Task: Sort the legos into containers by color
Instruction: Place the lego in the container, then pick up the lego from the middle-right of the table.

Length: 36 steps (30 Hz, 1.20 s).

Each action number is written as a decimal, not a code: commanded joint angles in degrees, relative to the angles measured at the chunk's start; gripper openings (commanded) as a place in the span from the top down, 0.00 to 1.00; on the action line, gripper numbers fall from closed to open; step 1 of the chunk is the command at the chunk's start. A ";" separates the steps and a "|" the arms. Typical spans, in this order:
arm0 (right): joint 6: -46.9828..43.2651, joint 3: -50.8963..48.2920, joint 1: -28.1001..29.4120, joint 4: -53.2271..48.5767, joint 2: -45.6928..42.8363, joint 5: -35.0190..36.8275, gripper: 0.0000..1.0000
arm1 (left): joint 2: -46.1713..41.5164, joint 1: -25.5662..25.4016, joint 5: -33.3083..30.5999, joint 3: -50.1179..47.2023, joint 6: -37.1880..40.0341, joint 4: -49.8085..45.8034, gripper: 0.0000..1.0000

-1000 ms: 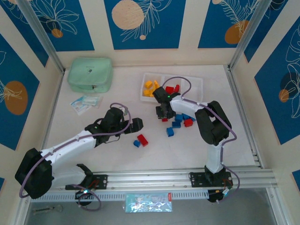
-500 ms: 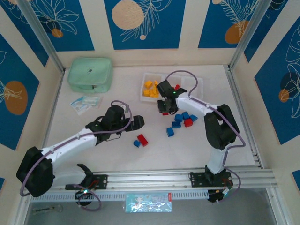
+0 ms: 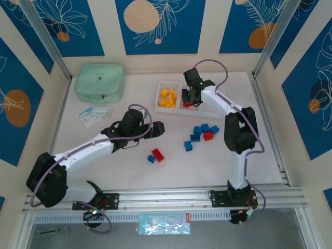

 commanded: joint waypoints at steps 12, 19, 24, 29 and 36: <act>-2.86 9.00 -1.83 -4.14 5.26 1.19 0.55 | 3.38 -0.66 0.47 5.41 2.87 -0.31 0.00; -2.35 4.78 -1.35 -4.14 -0.65 0.98 0.47 | 2.74 -0.65 0.89 5.90 3.14 -0.90 0.00; 0.17 -4.35 -1.17 -3.08 -9.09 -0.91 0.41 | 1.38 -0.66 1.18 5.23 3.16 -1.73 0.00; 4.74 -14.17 -1.65 -4.79 -17.04 -2.58 0.36 | -0.19 -0.98 2.25 3.47 2.55 -1.44 0.00; 10.96 -28.71 -2.95 -6.71 -27.98 -5.02 0.31 | -1.51 -3.43 2.26 0.25 1.33 -0.19 0.00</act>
